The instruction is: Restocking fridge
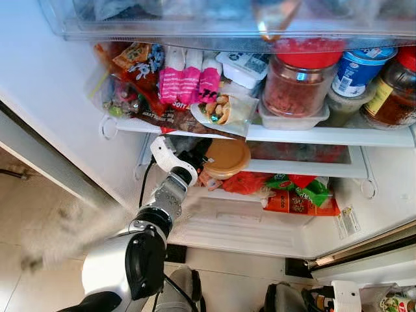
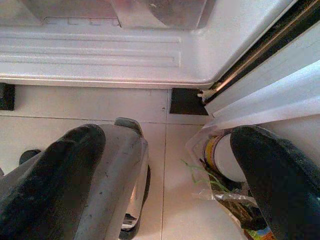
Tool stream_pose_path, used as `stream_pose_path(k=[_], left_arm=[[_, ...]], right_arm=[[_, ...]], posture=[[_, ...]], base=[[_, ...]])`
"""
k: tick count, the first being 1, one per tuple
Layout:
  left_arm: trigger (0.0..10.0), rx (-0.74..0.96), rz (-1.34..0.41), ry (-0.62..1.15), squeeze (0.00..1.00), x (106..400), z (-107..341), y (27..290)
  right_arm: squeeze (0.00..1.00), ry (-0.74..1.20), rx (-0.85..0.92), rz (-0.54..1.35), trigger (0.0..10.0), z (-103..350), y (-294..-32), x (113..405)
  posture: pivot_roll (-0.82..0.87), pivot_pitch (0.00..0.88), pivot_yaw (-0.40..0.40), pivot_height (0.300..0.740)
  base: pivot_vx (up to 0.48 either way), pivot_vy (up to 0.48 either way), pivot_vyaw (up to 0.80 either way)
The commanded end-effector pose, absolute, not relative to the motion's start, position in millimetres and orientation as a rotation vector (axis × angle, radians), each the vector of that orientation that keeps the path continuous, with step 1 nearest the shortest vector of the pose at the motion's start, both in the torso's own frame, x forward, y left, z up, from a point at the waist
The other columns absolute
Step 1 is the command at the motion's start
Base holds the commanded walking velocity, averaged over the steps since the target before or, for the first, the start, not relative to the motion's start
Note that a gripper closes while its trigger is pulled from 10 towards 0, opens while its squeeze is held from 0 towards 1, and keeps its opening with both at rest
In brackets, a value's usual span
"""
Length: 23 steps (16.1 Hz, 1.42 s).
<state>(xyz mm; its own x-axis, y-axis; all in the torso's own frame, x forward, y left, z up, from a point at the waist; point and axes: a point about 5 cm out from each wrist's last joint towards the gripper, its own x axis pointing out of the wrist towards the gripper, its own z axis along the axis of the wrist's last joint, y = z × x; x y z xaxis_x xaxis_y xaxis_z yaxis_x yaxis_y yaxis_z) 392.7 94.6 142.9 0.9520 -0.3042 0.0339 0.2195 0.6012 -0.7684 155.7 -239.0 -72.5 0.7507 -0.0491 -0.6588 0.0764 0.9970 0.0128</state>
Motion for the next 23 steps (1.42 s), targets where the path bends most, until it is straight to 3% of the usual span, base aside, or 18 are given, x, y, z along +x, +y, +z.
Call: stream_pose_path(k=[1,5,11,18,19,20,23], left_arm=[[10.0,-0.855,-0.298,0.148,0.0,389,132,95],[10.0,-0.872,-0.277,0.131,0.0,391,137,97],[10.0,-0.932,-0.112,0.041,0.0,398,148,115],[10.0,-0.88,-0.051,0.025,0.0,398,148,120],[10.0,-0.88,-0.052,0.024,0.36,398,148,120],[10.0,-0.881,-0.051,0.024,1.0,398,148,120],[10.0,-0.885,-0.05,0.019,1.0,398,149,121]], right_arm=[[0.0,1.066,0.084,-0.041,10.0,-108,-222,72],[0.0,1.066,0.082,-0.041,10.0,-108,-222,72],[0.0,1.067,0.084,-0.044,10.0,-108,-222,71],[0.0,1.066,0.085,-0.045,10.0,-108,-221,71],[0.0,1.067,0.085,-0.044,10.0,-108,-221,71],[0.0,1.067,0.086,-0.044,10.0,-108,-221,72],[0.0,1.066,0.087,-0.043,10.0,-108,-221,72]], posture=[[-0.14,0.271,0.088,0.641],[-0.14,0.27,0.089,0.641],[-0.15,0.275,0.089,0.641],[-0.16,0.279,0.089,0.641],[-0.16,0.278,0.09,0.641],[-0.16,0.278,0.09,0.641],[-0.15,0.278,0.091,0.641]], base=[[0.0,0.0,0.0],[0.0,0.0,0.0],[0.0,0.0,0.0],[0.0,0.0,0.0],[0.0,0.0,0.0],[0.0,0.0,0.0],[0.0,0.0,0.0]])
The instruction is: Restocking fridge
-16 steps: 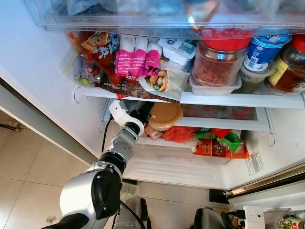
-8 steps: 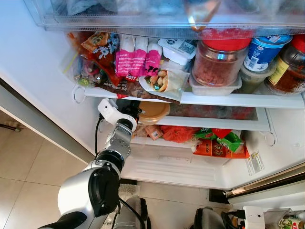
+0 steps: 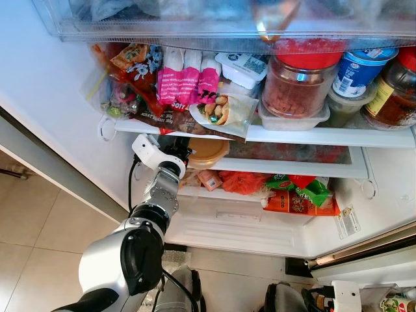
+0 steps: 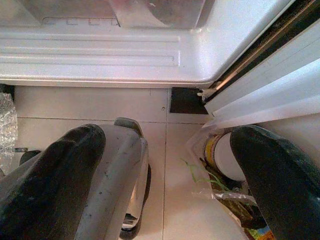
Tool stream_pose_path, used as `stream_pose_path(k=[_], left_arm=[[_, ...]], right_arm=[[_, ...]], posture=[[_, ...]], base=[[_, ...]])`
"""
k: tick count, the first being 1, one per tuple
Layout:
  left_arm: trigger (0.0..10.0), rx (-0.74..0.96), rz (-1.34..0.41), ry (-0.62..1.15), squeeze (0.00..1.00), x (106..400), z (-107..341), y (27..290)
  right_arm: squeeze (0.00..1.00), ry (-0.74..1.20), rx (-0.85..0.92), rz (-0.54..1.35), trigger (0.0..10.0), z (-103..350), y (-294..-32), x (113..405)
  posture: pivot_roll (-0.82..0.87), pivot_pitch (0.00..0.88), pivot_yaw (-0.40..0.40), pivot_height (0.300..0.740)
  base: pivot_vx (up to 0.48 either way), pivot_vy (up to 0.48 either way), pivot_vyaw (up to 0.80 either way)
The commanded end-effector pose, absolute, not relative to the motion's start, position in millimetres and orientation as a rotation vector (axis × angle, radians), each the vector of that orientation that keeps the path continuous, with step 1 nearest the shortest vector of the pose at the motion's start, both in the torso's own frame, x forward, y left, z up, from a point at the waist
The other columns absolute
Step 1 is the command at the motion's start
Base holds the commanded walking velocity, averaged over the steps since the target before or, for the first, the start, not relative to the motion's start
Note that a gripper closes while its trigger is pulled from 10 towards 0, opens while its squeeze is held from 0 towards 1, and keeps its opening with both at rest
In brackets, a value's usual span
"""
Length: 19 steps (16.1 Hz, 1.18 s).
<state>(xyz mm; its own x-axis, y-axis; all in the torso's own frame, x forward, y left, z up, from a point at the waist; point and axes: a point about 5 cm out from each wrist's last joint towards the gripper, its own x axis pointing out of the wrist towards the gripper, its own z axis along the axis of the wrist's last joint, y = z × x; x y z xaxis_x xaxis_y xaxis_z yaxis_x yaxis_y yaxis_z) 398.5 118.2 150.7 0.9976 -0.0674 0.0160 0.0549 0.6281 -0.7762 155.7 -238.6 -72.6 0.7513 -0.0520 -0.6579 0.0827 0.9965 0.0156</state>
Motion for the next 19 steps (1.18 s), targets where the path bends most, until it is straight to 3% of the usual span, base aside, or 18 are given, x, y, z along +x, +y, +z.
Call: stream_pose_path(k=[1,19], left_arm=[[10.0,-0.888,-0.052,0.021,1.0,398.3,149.0,120.4],[10.0,-0.89,-0.096,0.026,1.0,396.8,146.7,117.2]], right_arm=[[0.0,1.066,0.087,-0.043,10.0,-108.4,-221.0,71.9],[0.0,1.067,0.086,-0.041,10.0,-108.4,-220.8,72.2]], posture=[[-0.15,0.278,0.091,0.641],[-0.14,0.279,0.09,0.641]], base=[[0.0,0.0,0.0],[0.0,0.0,0.0]])
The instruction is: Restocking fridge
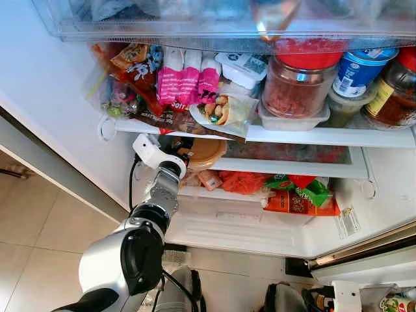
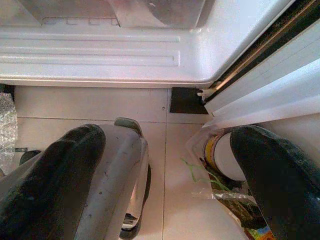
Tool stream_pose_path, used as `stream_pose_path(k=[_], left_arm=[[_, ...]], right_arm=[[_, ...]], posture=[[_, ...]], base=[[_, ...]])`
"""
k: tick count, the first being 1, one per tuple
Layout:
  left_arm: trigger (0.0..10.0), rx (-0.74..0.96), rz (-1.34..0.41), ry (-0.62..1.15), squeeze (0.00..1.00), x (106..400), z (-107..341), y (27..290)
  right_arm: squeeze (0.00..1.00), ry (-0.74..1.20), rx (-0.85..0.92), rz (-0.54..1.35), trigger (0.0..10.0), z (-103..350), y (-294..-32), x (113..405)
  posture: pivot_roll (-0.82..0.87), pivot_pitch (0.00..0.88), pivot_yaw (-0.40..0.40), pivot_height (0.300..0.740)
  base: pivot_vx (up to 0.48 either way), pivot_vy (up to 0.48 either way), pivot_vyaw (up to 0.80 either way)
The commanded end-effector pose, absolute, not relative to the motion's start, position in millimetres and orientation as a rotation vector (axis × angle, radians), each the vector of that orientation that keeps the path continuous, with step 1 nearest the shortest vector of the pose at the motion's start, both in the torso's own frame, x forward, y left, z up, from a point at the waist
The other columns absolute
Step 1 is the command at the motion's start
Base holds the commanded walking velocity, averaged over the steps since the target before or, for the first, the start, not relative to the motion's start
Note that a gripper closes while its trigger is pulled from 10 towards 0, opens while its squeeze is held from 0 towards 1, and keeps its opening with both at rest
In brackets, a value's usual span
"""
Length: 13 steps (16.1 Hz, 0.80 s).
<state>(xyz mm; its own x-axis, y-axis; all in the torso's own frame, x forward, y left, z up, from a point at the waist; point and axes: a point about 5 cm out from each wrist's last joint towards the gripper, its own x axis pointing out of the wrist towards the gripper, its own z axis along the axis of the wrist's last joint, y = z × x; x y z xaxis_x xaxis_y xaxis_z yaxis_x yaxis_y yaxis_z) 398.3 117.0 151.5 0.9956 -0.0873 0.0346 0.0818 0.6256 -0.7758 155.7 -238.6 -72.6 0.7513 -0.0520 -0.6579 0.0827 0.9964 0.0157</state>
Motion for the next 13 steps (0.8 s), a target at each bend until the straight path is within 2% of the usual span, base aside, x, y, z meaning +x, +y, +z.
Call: stream_pose_path(k=[1,4,5,7,13], left_arm=[[10.0,-0.89,-0.096,0.026,1.0,397,147,117],[10.0,-0.89,-0.096,0.026,1.0,397,147,117],[10.0,-0.875,-0.145,0.016,0.0,395,144,116],[10.0,-0.839,-0.229,-0.003,0.0,389,138,115],[10.0,-0.841,-0.232,-0.021,0.0,387,136,120]], right_arm=[[0.0,1.067,0.086,-0.041,10.0,-108,-221,72],[0.0,1.067,0.086,-0.041,10.0,-108,-221,72],[0.0,1.065,0.087,-0.039,10.0,-108,-220,73],[0.0,1.063,0.089,-0.036,10.0,-108,-220,74],[0.0,1.06,0.09,-0.034,10.0,-108,-219,75]], posture=[[-0.14,0.279,0.09,0.641],[-0.14,0.279,0.09,0.641],[-0.13,0.274,0.095,0.641],[-0.12,0.273,0.095,0.641],[-0.12,0.271,0.097,0.641]], base=[[0.0,0.0,0.0],[0.0,0.0,0.0],[0.0,0.0,0.0],[0.0,0.0,0.0],[0.0,0.0,0.0]])
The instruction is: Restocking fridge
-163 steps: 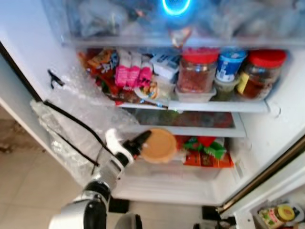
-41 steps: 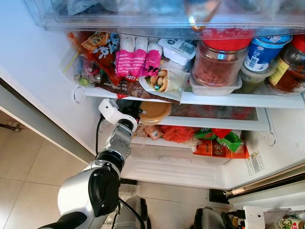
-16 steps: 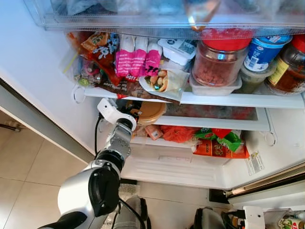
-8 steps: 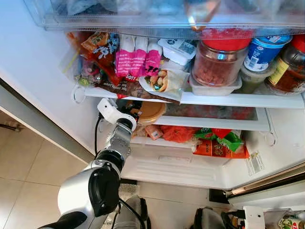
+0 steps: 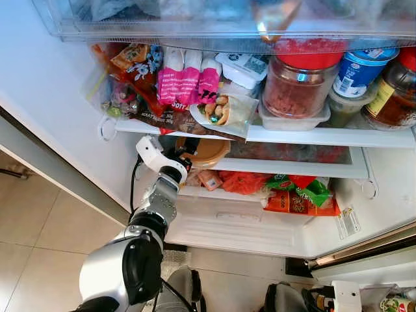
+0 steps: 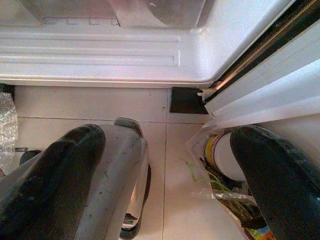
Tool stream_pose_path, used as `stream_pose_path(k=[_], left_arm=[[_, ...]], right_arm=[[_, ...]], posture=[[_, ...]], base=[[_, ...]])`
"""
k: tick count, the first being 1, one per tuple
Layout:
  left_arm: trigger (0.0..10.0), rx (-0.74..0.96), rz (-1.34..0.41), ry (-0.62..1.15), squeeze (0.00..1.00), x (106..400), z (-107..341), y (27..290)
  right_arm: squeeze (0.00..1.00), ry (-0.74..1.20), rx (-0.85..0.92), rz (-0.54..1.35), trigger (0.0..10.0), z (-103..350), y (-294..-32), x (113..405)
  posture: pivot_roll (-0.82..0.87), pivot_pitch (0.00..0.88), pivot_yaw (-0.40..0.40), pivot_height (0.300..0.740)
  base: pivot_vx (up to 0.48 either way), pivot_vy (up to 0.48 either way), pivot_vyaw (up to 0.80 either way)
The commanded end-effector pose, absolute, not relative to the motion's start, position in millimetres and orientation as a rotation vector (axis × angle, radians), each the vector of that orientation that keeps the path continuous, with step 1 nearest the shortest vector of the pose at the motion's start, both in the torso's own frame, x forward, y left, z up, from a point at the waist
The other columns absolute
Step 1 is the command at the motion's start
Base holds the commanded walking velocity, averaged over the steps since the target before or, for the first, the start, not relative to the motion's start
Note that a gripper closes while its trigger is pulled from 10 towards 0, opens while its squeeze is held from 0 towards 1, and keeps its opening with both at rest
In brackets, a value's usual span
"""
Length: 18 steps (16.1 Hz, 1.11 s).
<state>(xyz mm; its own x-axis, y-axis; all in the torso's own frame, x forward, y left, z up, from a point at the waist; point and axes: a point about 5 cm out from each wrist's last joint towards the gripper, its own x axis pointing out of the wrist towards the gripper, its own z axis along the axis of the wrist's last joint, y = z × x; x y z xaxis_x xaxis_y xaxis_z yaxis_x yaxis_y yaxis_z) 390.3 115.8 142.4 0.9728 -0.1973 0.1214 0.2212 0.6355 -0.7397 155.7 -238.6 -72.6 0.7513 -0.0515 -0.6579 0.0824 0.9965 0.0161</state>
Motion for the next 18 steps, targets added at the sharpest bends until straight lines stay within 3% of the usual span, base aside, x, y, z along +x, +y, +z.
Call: stream_pose_path(k=[1,18], left_arm=[[10.0,-0.842,-0.227,-0.026,0.0,387,136,121],[10.0,-0.764,-0.268,-0.086,0.0,369,121,138]], right_arm=[[0.0,1.06,0.09,-0.033,10.0,-108,-219,75],[0.0,1.058,0.09,-0.03,10.0,-108,-219,76]], posture=[[-0.12,0.271,0.097,0.641],[-0.1,0.27,0.098,0.641]], base=[[0.0,0.0,0.0],[0.0,0.0,0.0]])
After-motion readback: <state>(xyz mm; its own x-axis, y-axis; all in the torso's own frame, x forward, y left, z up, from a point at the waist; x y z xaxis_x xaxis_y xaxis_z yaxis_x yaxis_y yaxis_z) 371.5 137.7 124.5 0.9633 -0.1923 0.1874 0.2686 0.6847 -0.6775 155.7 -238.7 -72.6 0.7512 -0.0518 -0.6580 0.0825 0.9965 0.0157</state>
